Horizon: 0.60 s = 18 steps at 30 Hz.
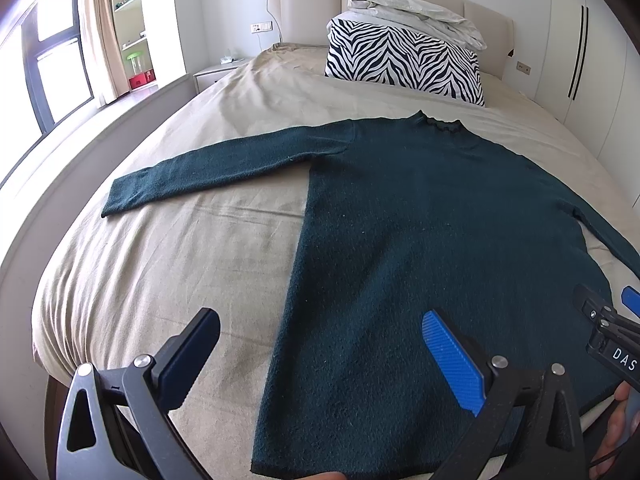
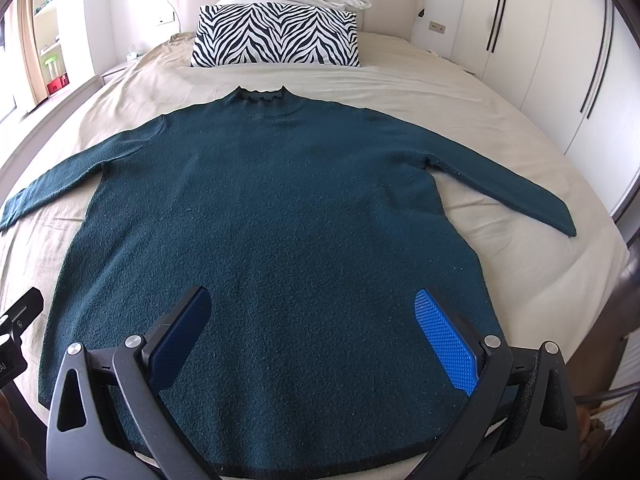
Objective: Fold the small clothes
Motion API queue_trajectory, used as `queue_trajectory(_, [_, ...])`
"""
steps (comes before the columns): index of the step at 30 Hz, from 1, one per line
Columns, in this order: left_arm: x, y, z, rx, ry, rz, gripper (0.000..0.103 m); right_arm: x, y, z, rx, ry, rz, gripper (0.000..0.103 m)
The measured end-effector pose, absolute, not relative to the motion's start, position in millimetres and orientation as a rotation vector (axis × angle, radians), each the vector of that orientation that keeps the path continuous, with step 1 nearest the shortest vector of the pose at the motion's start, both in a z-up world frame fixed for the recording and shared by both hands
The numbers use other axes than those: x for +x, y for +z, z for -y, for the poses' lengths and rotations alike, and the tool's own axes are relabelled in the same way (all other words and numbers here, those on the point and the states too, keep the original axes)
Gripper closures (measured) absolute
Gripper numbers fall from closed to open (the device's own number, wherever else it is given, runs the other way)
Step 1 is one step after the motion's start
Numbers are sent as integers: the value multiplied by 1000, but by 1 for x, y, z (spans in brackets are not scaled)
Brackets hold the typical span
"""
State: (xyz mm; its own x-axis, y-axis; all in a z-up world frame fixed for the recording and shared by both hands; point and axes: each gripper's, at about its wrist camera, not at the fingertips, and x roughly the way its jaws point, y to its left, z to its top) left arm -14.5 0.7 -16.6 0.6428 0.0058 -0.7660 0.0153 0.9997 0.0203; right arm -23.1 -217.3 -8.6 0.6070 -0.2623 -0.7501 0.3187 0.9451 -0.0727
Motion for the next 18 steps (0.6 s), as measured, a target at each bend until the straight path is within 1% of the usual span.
queue_trajectory(18, [-12, -18, -1, 23, -16, -880, 0, -22, -14, 217, 78, -331, -862, 0])
